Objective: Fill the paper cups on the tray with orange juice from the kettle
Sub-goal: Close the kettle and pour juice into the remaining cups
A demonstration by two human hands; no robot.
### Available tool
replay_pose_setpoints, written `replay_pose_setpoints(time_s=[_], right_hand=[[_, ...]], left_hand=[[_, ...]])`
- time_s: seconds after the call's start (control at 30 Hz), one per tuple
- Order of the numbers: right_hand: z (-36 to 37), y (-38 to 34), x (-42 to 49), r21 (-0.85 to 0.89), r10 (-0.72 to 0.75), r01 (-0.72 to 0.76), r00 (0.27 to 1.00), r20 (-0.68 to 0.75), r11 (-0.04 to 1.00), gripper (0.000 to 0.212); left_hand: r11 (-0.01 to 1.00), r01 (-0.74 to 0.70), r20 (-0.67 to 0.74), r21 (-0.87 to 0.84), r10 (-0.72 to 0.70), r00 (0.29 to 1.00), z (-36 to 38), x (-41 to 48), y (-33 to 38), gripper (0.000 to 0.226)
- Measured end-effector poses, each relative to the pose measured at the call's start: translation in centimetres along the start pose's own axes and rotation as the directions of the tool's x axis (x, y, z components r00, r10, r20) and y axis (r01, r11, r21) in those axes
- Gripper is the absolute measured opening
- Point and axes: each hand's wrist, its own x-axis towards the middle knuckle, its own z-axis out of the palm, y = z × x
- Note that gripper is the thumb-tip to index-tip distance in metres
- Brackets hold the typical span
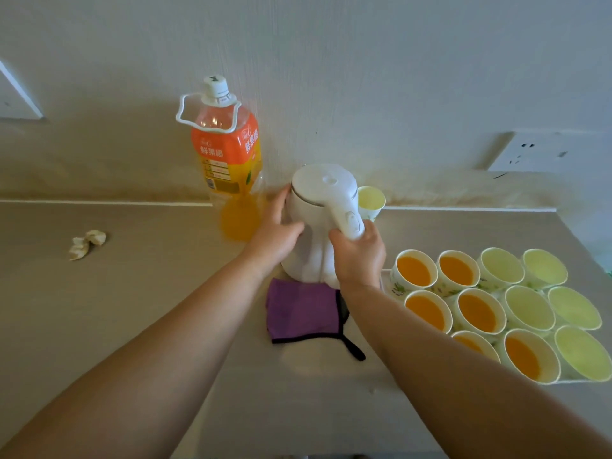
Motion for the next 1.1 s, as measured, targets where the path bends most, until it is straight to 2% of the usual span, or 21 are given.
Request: replay_pose_setpoints(time_s=[0.13, 0.27, 0.47, 0.63, 0.9, 1.1], right_hand=[[-1.0, -0.9, 0.3, 0.036, -0.056, 0.056, 0.998, 0.009, 0.998, 0.017], [-3.5, -3.1, 0.4, 0.112, -0.101, 0.095, 0.994, 0.05, 0.989, 0.019], [-9.3, -6.0, 1.4, 0.185, -0.142, 0.116, 0.981, 0.135, 0.976, 0.02], [-16.2, -7.6, 2.3, 0.21, -0.25, 0.208, 0.948, 0.197, 0.955, 0.042], [-27.5, -7.2, 6.0, 0.13, -0.344, 0.324, 0.921, 0.185, 0.937, 0.038], [-33.3, -6.8, 8.6, 0.076, -0.354, 0.346, 0.918, 0.181, 0.935, 0.041]], left_hand=[[0.995, -0.104, -0.097, -0.009, 0.103, 0.99, 0.3, -0.6, 0.7, 0.067], [0.973, -0.23, -0.222, 0.03, 0.231, 0.947, 0.8, -2.1, 2.9, 0.059], [0.942, -0.311, -0.352, 0.123, 0.335, 0.874, 3.3, -4.3, 6.4, 0.057], [0.938, -0.323, -0.405, 0.127, 0.347, 0.846, 7.3, -7.1, 9.0, 0.048], [0.933, -0.346, -0.335, 0.102, 0.36, 0.871, 15.4, -11.2, 12.3, 0.047], [0.897, -0.396, -0.222, 0.198, 0.434, 0.873, 19.6, -10.1, 14.7, 0.038]])
